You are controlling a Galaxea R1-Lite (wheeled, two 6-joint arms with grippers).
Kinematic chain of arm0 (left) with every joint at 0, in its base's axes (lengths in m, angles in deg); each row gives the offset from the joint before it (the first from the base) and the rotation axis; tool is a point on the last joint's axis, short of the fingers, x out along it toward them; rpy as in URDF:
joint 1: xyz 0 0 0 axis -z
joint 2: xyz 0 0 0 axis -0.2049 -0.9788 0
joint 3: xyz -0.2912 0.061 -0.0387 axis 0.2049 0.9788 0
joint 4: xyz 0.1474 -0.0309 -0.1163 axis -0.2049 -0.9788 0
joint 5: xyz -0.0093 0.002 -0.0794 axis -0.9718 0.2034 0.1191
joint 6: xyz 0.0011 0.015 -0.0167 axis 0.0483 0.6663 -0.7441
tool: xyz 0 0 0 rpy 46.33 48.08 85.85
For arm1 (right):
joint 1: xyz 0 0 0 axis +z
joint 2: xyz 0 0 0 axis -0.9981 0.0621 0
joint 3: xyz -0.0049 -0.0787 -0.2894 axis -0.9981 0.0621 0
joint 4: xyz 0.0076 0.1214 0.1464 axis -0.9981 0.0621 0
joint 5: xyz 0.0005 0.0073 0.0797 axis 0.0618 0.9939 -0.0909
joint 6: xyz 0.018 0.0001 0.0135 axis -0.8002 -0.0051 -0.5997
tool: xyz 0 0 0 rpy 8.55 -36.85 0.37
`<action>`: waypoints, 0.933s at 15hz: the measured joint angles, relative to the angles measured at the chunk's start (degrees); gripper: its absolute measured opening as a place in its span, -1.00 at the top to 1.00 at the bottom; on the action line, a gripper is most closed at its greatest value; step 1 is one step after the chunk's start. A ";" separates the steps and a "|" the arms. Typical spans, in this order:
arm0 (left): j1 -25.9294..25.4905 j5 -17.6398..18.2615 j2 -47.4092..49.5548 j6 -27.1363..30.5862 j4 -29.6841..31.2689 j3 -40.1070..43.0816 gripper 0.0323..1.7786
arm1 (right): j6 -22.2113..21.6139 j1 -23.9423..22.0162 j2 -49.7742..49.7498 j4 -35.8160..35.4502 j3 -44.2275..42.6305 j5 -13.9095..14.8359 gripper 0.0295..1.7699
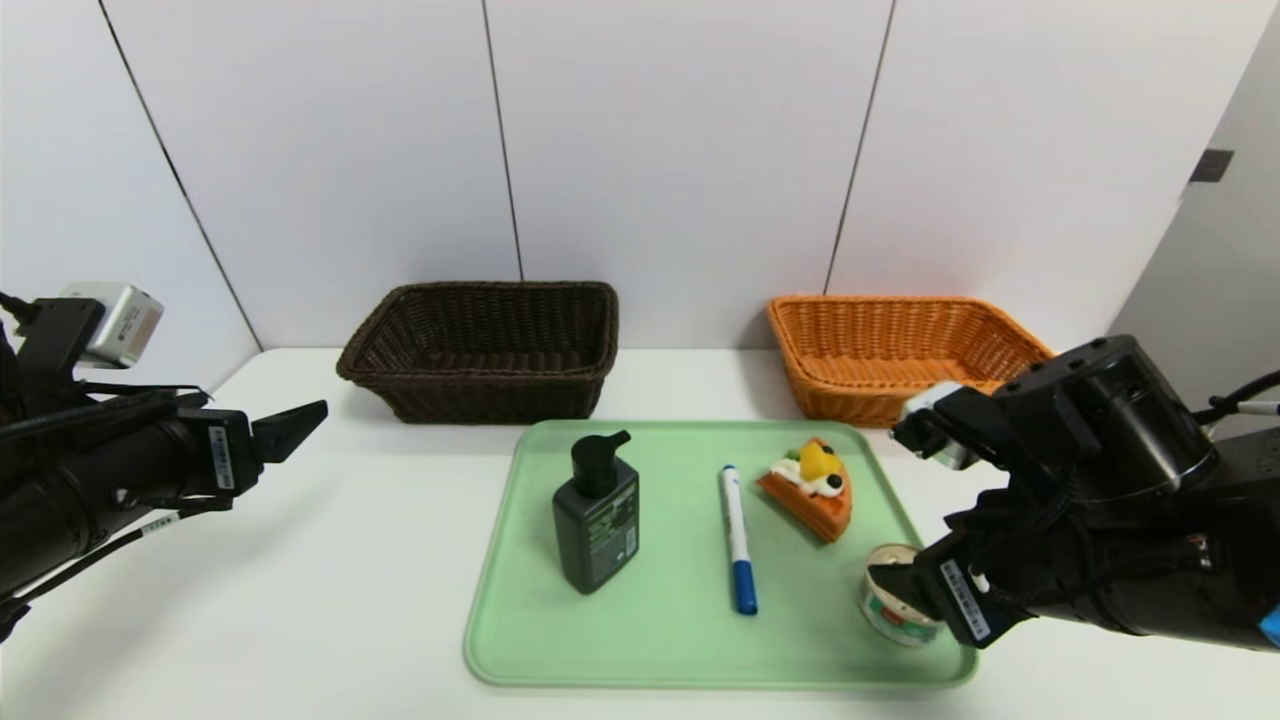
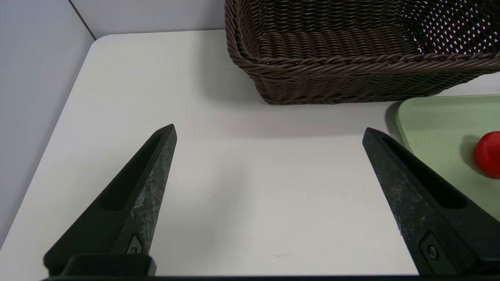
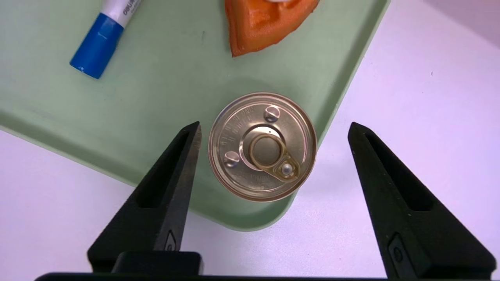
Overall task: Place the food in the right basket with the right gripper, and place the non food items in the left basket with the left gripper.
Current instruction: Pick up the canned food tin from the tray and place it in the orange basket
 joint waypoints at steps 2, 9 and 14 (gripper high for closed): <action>0.00 0.00 0.17 -0.09 0.00 0.09 -0.90 | -0.18 -0.18 0.52 0.82 -0.23 -0.16 -0.60; -0.02 0.09 0.55 -0.04 -0.06 0.61 -0.90 | 0.26 -0.99 5.52 6.67 -3.12 2.06 -0.80; 0.00 0.24 0.67 0.07 -0.06 0.98 -0.90 | 0.26 -1.04 10.64 13.69 -10.51 2.73 -0.86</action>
